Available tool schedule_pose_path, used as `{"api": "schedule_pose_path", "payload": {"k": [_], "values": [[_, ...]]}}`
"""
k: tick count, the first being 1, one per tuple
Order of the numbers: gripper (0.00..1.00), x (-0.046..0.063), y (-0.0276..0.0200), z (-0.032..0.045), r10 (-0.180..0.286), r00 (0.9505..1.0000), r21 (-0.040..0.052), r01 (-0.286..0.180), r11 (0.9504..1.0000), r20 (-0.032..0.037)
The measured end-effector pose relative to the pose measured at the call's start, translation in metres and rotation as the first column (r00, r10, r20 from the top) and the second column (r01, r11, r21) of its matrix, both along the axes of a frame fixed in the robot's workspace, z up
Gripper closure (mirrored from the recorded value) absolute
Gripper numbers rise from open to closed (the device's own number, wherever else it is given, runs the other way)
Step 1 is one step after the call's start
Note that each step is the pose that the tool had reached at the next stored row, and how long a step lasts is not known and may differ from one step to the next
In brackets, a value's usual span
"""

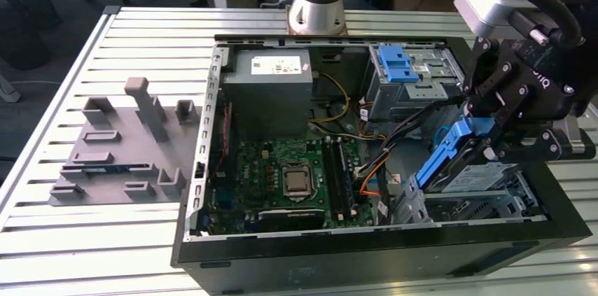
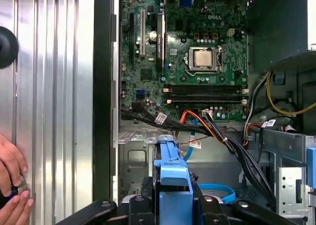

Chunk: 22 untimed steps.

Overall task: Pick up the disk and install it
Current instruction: 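Insert the disk into the insertion slot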

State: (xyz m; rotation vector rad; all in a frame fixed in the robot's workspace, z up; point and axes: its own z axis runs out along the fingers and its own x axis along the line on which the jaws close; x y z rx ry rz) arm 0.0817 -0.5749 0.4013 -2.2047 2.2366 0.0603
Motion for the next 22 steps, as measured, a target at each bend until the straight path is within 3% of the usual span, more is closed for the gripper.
{"api": "schedule_pose_path", "payload": {"k": [22], "values": [[0.64,0.0,-0.0001,-0.0206,0.0,1.0,-0.0002,0.0,1.0,0.0]]}}
